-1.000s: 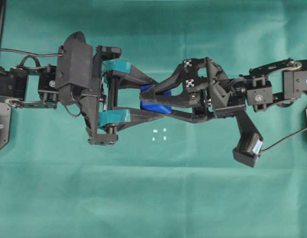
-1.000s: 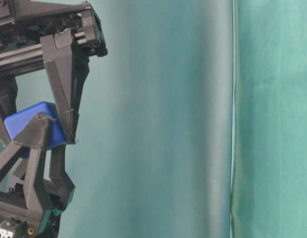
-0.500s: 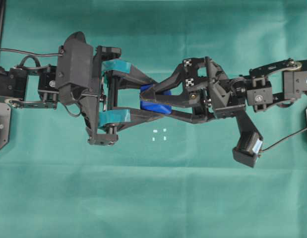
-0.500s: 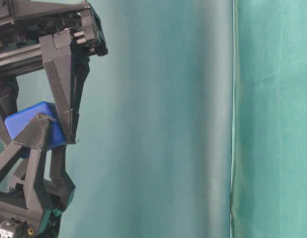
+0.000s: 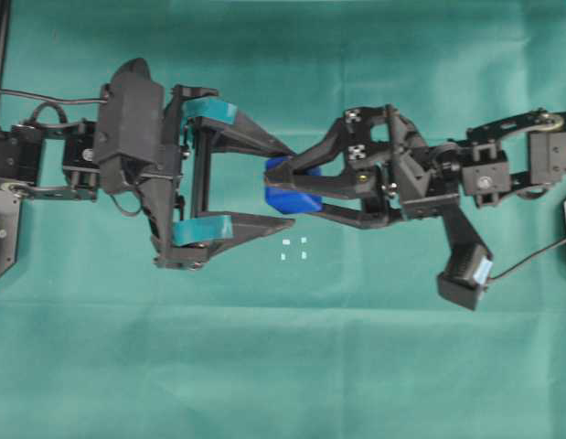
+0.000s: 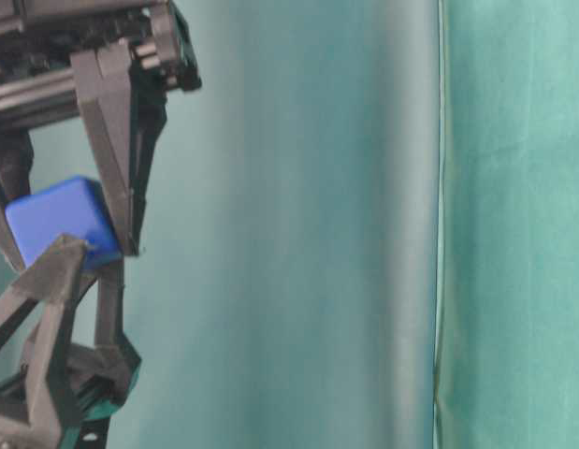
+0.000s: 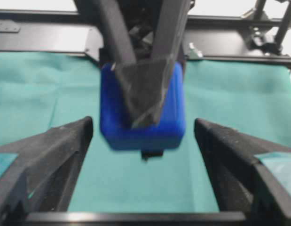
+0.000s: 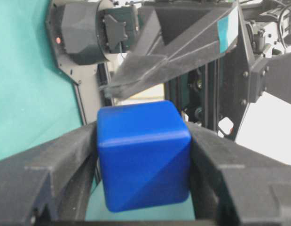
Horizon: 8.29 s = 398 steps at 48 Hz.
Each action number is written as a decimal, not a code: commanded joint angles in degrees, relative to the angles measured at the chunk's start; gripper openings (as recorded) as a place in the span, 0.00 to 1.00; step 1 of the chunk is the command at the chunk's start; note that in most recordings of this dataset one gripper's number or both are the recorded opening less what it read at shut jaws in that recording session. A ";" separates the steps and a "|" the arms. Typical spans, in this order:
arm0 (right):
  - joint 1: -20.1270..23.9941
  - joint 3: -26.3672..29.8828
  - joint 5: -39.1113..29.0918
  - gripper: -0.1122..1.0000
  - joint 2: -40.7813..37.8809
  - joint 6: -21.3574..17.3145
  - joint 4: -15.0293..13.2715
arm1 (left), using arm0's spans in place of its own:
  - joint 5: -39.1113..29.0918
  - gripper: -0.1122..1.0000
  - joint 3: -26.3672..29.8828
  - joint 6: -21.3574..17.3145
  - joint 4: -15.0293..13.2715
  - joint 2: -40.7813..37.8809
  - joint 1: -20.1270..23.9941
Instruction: Handover the blue block to the right arm after grasping it with the left arm, then place it in the designated position.
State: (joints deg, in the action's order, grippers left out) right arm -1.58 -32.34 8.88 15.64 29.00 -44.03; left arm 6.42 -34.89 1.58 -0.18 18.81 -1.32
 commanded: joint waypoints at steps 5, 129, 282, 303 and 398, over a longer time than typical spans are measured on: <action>0.35 -2.20 -0.35 0.60 4.92 -0.18 0.35 | -0.70 1.00 -0.88 0.00 0.09 3.25 0.26; 1.23 -4.13 -6.06 0.60 9.23 -58.89 14.15 | -1.93 1.00 -1.67 -0.62 0.18 4.75 0.35; 2.99 -1.93 -13.89 0.60 -14.68 -65.48 18.11 | -3.08 1.00 -1.05 -0.44 0.09 4.66 0.26; 1.76 -1.32 -5.27 0.59 -23.99 -65.65 20.04 | -3.08 1.00 -0.97 -0.44 0.09 4.57 0.35; 1.49 -0.70 -2.99 0.83 -23.82 -65.21 22.59 | -3.08 1.00 -0.70 -0.53 0.18 4.22 0.26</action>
State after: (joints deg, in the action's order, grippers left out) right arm 0.00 -33.31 7.38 -12.48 -36.39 -21.45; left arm 3.08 -37.09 1.05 -0.09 22.68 -1.14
